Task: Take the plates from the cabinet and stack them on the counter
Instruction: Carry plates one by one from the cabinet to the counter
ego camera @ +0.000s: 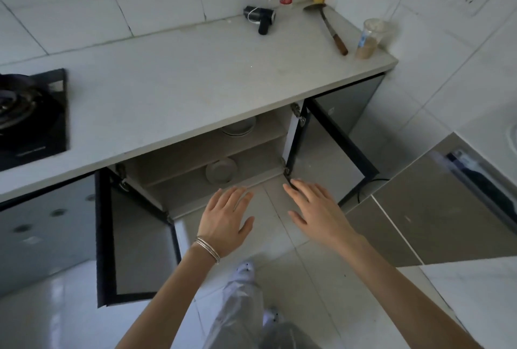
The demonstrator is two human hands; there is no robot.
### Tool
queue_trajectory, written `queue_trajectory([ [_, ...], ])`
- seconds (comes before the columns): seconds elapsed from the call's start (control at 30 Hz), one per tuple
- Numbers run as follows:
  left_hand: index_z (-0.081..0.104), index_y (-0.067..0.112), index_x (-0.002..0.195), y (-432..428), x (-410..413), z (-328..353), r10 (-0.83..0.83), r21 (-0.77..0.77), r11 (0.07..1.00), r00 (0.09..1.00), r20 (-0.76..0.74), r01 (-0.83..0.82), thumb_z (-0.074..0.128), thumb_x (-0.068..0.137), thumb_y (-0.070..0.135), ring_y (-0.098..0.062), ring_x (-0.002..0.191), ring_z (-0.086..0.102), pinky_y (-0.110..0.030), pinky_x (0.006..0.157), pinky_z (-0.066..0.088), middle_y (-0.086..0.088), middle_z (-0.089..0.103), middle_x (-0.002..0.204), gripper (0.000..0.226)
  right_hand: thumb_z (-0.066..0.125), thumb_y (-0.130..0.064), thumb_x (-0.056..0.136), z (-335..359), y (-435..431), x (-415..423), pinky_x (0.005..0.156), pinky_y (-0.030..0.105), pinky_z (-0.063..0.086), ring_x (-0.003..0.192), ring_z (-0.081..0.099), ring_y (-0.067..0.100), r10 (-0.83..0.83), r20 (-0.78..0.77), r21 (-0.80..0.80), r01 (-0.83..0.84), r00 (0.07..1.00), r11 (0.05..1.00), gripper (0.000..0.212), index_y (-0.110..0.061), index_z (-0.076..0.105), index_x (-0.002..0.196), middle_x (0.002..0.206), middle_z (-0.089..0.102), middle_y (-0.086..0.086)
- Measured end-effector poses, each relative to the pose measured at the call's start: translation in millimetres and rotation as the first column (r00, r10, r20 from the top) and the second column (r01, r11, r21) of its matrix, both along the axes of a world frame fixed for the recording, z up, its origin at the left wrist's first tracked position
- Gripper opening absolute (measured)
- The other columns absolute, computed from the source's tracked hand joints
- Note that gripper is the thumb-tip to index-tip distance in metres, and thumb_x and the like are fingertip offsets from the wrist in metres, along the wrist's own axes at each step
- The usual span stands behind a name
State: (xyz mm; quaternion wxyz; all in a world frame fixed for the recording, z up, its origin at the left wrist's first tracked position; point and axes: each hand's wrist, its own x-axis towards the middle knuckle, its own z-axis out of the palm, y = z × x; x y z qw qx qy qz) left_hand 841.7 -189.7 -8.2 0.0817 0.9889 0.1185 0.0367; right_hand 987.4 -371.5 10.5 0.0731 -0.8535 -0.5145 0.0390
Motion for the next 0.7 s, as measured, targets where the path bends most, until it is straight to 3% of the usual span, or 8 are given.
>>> queue_trajectory([
  [0.2, 0.057, 0.015, 0.121, 21.6, 39.9, -5.7, 0.022, 0.005, 1.000, 0.999, 0.028, -0.022, 0.037, 0.084, 0.043, -0.025, 0.116, 0.055, -0.046, 0.102, 0.036, -0.006, 0.060, 0.123, 0.050, 0.055, -0.034, 0.088, -14.5, 23.1, 38.1, 0.107, 0.042, 0.029, 0.130, 0.039, 0.024, 0.032, 0.016, 0.009, -0.032, 0.999, 0.999, 0.050, -0.013, 0.045, 0.133, 0.138, 0.046, 0.009],
  [0.5, 0.055, 0.015, 0.124, 83.2, 111.2, -15.2, 0.029, -0.029, 0.999, 0.998, 0.057, -0.027, 0.040, 0.085, 0.040, -0.026, 0.118, 0.053, -0.046, 0.102, 0.035, -0.007, 0.059, 0.125, 0.049, 0.041, -0.042, 0.090, -27.5, 92.8, 124.0, 0.110, 0.042, 0.021, 0.134, 0.033, 0.022, 0.070, 0.018, -0.022, -0.069, 0.997, 0.997, 0.051, -0.018, 0.042, 0.135, 0.142, 0.042, 0.006],
  [0.7, 0.054, 0.014, 0.126, 107.5, 145.7, -37.5, 0.045, -0.041, 0.998, 0.999, 0.013, -0.045, 0.041, 0.086, 0.040, -0.025, 0.119, 0.052, -0.046, 0.103, 0.037, -0.006, 0.058, 0.127, 0.049, 0.047, -0.038, 0.091, -43.9, 130.6, 164.5, 0.110, 0.046, 0.024, 0.134, 0.033, 0.022, 0.151, -0.006, -0.039, -0.151, 0.989, 0.988, 0.051, -0.016, 0.040, 0.136, 0.142, 0.042, 0.007],
])
